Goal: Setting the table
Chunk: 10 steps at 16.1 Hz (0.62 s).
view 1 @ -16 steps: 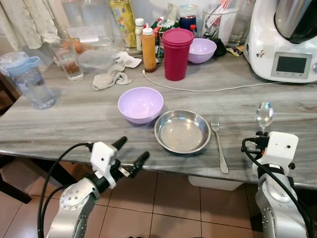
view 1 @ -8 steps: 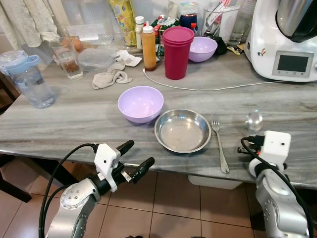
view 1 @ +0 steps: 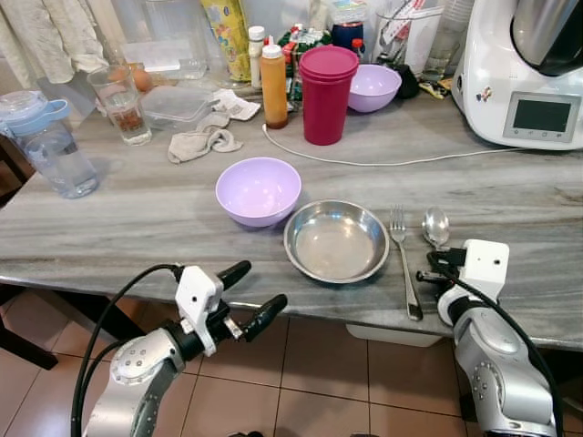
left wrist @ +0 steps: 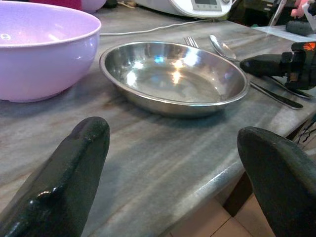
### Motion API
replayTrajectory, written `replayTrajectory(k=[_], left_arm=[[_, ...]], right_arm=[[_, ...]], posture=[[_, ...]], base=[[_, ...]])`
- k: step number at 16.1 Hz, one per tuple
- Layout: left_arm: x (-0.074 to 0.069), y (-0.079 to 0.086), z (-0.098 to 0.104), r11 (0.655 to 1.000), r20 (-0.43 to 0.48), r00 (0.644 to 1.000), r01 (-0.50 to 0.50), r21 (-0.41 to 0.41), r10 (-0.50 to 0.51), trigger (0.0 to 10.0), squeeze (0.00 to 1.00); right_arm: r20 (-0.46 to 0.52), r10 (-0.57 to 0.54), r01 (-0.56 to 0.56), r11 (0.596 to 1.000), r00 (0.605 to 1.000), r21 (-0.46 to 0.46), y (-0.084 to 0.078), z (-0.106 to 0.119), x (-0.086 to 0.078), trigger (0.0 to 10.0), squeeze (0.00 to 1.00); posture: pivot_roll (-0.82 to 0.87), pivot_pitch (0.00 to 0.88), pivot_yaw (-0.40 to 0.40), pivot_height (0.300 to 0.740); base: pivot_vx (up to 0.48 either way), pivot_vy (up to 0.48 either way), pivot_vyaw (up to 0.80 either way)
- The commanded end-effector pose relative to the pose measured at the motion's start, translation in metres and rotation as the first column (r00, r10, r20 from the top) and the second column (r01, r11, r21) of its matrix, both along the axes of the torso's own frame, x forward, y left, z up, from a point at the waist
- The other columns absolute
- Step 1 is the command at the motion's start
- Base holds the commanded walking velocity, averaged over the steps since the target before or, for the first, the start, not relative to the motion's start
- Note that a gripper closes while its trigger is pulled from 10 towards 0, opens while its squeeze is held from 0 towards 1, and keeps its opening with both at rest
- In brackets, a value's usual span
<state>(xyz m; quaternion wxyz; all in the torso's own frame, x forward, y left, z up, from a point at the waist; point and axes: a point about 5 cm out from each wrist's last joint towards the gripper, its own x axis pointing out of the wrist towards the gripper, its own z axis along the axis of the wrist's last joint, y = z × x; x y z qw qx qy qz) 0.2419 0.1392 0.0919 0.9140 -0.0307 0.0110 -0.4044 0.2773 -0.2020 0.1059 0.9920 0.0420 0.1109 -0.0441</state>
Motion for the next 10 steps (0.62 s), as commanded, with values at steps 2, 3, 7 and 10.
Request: replayTrajectory(k=[2, 3, 7, 10], left_arm=[[-0.003, -0.0028, -0.0009, 1.0, -0.009, 0.999, 0.03, 0.009, -0.03, 10.0, 0.0], [-0.0031, -0.0026, -0.001, 0.999, -0.01, 0.999, 0.032, 0.01, -0.032, 10.0, 0.0], [-0.003, -0.0023, -0.0028, 0.999, -0.01, 0.999, 0.033, 0.014, -0.033, 10.0, 0.0], [-0.0026, -0.0028, -0.0056, 0.999, -0.017, 0.999, 0.033, 0.009, -0.033, 10.0, 0.0]], right_arm=[[-0.033, 0.038, -0.037, 0.999, 0.999, 0.032, 0.0065, -0.006, 0.0009, 10.0, 0.0], [-0.036, 0.045, -0.043, 0.999, 0.998, 0.03, 0.0071, -0.0067, 0.001, 10.0, 0.0], [-0.056, 0.066, -0.064, 0.998, 0.996, 0.024, 0.0075, -0.0099, -0.0007, 10.0, 1.0], [-0.049, 0.069, -0.07, 0.997, 0.996, -0.03, 0.005, -0.0089, -0.0019, 10.0, 1.0]], posture=[[-0.25, 0.115, 0.049, 0.74], [-0.25, 0.115, 0.049, 0.74], [-0.24, 0.112, 0.045, 0.74], [-0.24, 0.109, 0.047, 0.74]], base=[[0.0, 0.0, 0.0], [0.0, 0.0, 0.0], [0.0, 0.0, 0.0], [0.0, 0.0, 0.0]])
